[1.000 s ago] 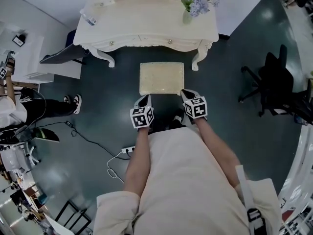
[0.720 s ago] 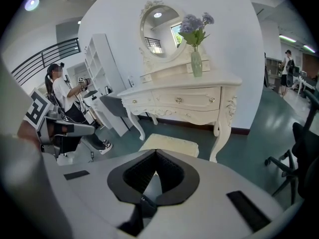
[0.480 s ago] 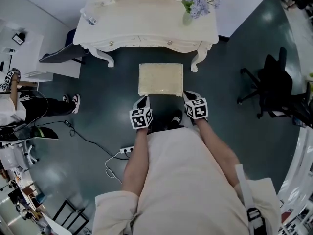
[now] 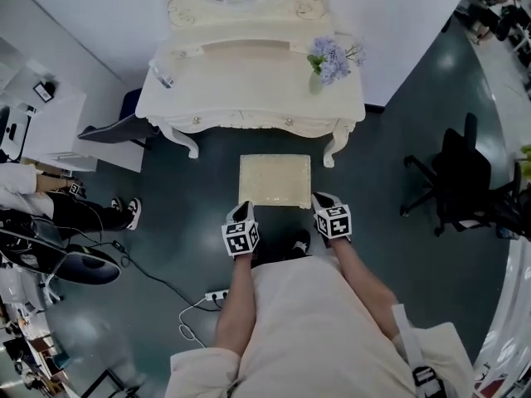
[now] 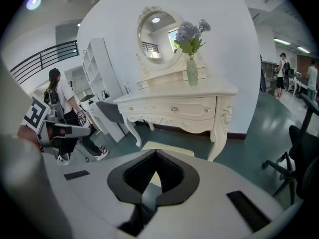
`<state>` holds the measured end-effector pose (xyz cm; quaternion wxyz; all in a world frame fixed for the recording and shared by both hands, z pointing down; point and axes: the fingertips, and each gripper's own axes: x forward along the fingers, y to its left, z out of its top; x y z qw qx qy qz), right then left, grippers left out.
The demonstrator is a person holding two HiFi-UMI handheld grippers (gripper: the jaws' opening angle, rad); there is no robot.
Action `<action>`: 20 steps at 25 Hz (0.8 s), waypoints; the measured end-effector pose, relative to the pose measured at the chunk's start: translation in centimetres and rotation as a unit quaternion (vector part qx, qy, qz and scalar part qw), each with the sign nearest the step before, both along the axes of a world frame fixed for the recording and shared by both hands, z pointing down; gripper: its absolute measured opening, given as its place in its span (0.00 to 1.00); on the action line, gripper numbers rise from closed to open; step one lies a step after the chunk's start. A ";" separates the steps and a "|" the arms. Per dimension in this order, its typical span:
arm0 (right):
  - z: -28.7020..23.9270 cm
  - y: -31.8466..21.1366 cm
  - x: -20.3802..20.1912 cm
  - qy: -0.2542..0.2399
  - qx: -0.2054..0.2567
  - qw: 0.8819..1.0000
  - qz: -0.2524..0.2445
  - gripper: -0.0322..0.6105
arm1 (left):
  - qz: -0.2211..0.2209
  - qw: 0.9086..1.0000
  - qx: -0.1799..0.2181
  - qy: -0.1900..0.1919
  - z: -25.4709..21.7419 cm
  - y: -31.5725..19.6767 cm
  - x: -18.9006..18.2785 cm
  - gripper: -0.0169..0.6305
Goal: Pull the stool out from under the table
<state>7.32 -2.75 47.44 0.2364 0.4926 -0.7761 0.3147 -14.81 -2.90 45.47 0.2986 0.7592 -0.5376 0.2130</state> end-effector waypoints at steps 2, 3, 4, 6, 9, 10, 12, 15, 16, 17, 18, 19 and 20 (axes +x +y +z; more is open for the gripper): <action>-1.1 -1.0 0.6 0.001 0.011 1.000 0.011 0.12 | -0.007 1.000 0.015 -0.004 -1.2 -1.0 -0.5 0.05; -1.5 -1.4 0.9 0.004 0.014 1.000 0.014 0.12 | -0.010 1.000 0.021 -0.007 -1.7 -1.4 -0.8 0.05; -1.8 -1.7 1.2 0.009 0.017 1.000 0.016 0.12 | -0.012 1.000 0.027 -0.009 -2.1 -1.7 -1.0 0.05; -2.3 -2.2 1.7 0.020 0.024 0.999 0.017 0.12 | -0.012 0.999 0.037 -0.012 -2.5 -2.0 -1.0 0.05; -2.7 -2.3 1.8 0.025 0.031 0.999 0.013 0.12 | -0.011 0.999 0.040 -0.011 -2.4 -1.9 -1.0 0.05; -2.8 -2.2 1.7 0.026 0.032 0.999 0.011 0.12 | -0.011 0.999 0.039 -0.011 -2.3 -1.8 -1.0 0.05; -2.7 -1.9 1.4 0.026 0.032 0.999 0.004 0.12 | -0.012 0.999 0.037 -0.011 -2.2 -1.6 -1.0 0.05; -2.6 -1.6 1.2 0.026 0.030 0.999 -0.002 0.12 | -0.016 0.999 0.037 -0.012 -2.1 -1.6 -1.1 0.05; -2.6 -1.6 1.2 0.026 0.029 0.999 -0.001 0.12 | -0.017 0.999 0.038 -0.012 -2.2 -1.6 -1.1 0.05; -2.6 -1.5 1.2 0.025 0.028 0.999 0.000 0.12 | -0.017 0.999 0.039 -0.011 -2.2 -1.5 -1.2 0.05; -2.6 -1.4 1.3 0.024 0.028 0.999 0.001 0.12 | -0.018 0.999 0.040 -0.011 -2.3 -1.5 -1.2 0.05; -2.6 -1.4 1.3 0.023 0.028 0.999 0.002 0.12 | -0.018 0.999 0.041 -0.010 -2.3 -1.5 -1.2 0.05; -2.5 -1.3 1.3 0.023 0.028 0.999 0.002 0.12 | -0.017 0.999 0.041 -0.009 -2.3 -1.4 -1.2 0.05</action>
